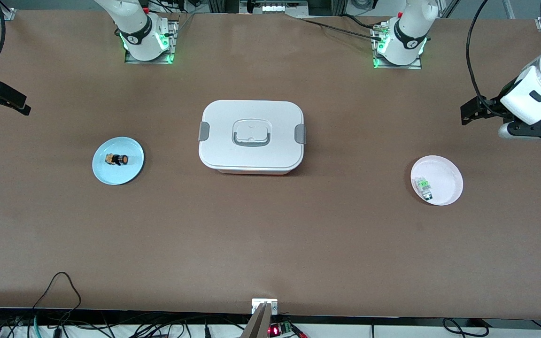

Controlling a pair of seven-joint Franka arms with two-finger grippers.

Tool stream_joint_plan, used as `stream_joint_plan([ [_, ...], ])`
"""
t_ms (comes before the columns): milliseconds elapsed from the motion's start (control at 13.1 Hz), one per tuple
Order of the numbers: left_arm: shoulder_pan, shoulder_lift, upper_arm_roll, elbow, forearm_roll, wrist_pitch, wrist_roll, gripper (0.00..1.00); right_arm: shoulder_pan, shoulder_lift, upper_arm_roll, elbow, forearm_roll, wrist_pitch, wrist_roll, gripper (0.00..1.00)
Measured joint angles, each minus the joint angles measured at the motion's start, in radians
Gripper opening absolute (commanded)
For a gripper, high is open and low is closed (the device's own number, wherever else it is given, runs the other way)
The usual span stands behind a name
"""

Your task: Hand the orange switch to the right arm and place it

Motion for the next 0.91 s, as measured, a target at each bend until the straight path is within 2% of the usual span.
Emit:
stream_joint_plan([
  [457, 0.0, 0.0, 0.0, 0.0, 0.0, 0.0, 0.0, 1.0, -0.022, 0.002, 0.035, 0.002, 0.0, 0.0, 0.001, 1.0],
  [915, 0.0, 0.0, 0.0, 0.0, 0.0, -0.001, 0.0, 1.0, -0.048, 0.002, 0.045, 0.021, 0.0, -0.004, 0.0, 1.0],
])
